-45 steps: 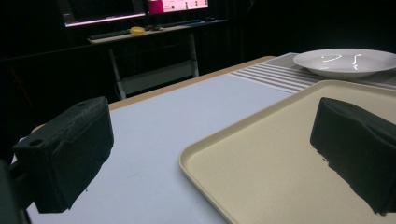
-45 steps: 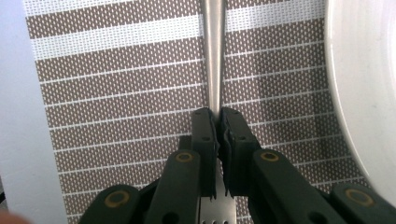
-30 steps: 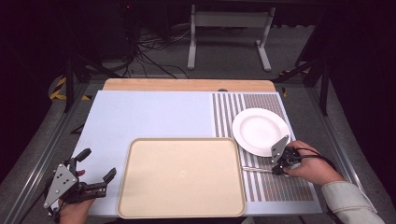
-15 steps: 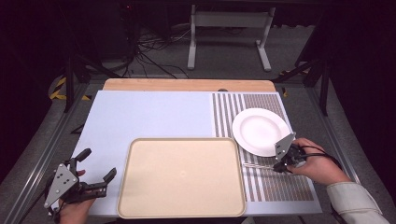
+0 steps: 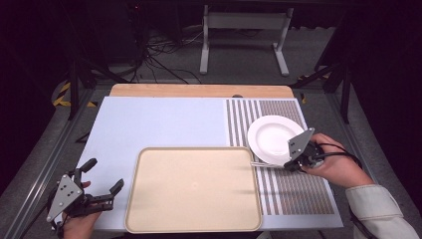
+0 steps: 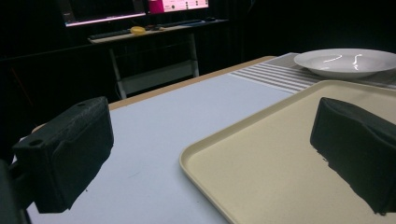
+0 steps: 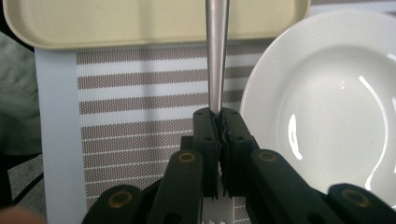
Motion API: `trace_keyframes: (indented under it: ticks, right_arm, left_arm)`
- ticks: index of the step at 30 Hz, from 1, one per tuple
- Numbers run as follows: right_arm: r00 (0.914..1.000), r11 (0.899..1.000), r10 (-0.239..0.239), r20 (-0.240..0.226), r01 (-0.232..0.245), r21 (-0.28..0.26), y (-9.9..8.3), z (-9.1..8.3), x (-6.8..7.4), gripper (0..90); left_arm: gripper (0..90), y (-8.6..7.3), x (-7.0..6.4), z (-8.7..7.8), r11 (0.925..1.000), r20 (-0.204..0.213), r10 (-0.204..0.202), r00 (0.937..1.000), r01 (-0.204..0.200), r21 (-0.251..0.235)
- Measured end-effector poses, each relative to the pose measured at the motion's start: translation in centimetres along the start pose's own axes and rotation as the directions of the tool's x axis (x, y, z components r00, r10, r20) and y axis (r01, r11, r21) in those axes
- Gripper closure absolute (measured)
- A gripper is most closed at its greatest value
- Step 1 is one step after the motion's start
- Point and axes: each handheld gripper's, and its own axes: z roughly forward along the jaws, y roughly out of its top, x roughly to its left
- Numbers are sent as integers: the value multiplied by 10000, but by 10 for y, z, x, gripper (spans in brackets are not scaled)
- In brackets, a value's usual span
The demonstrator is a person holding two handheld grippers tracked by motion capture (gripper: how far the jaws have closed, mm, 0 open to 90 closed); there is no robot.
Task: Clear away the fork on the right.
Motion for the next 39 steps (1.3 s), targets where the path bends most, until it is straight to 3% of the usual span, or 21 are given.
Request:
trace_keyframes:
  ticks: [13, 23, 39]
  right_arm:
    - [9981, 9980, -618, 15, 618, -111, 37, -2, -14, 866]
    - [9927, 9924, -1201, -130, 1197, -299, 74, 8, -25, 866]
    - [9828, 9820, -1823, -304, 1804, -551, 112, 23, -36, 866]
  left_arm:
    - [5, 0, 1, -1, 10000, 4, 39, 10000, -39, 28]
    - [5, 1, 1, -1, 10000, 17, 61, 10000, -61, 29]
    - [5, 1, 1, -1, 10000, 30, 41, 10000, -41, -12]
